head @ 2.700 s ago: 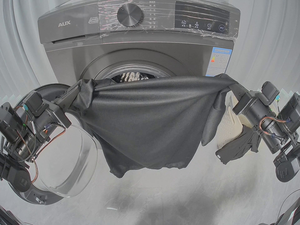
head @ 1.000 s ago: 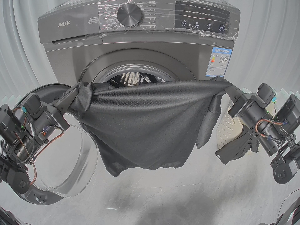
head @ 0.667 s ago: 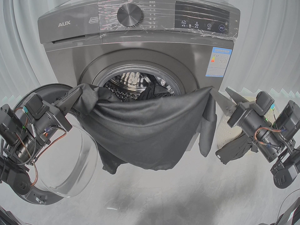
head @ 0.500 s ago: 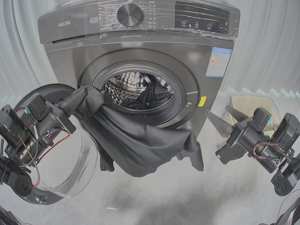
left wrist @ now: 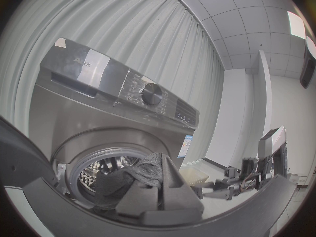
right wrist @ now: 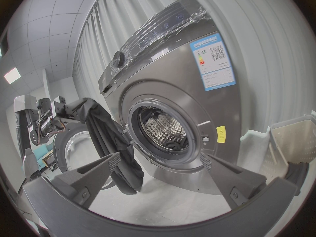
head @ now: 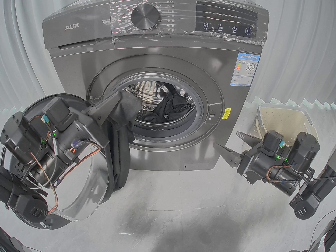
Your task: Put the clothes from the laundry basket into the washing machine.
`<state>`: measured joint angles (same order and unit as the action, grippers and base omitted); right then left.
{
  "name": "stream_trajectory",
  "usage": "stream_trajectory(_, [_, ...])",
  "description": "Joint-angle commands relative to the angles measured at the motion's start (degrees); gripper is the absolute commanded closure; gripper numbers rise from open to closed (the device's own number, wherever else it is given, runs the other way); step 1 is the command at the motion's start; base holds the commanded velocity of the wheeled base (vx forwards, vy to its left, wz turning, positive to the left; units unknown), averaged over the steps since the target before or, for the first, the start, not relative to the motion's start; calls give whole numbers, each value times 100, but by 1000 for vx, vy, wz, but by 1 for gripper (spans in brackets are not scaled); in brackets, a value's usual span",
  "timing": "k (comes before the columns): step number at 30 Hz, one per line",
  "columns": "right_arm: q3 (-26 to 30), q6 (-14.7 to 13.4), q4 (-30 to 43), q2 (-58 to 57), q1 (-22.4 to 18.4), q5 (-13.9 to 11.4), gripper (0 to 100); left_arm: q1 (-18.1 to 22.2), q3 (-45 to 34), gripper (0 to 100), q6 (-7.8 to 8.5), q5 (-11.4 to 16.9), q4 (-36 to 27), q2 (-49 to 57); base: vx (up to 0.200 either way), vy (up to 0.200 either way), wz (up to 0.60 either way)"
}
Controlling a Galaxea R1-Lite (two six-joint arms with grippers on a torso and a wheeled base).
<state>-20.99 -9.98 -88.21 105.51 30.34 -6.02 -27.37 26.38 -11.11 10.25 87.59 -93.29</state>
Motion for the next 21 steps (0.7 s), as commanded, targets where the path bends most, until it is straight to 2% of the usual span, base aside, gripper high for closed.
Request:
stream_trajectory(1, [-458,-12,6,638,279,-13,0,-427,464,100,12,-208,-49,-233,0,0,0])
stream_trajectory(5, [-581,-12,6,831,490,-31,0,-629,675,100,12,-225,-198,-286,0,0,0])
stream_trajectory(13, [-687,14,-12,1499,824,-66,0,-682,930,100,12,-269,-357,-497,0,0,0])
stream_trajectory(21, [-1548,40,-3,2272,912,-48,0,-796,974,100,12,-269,-357,-532,0,0,0])
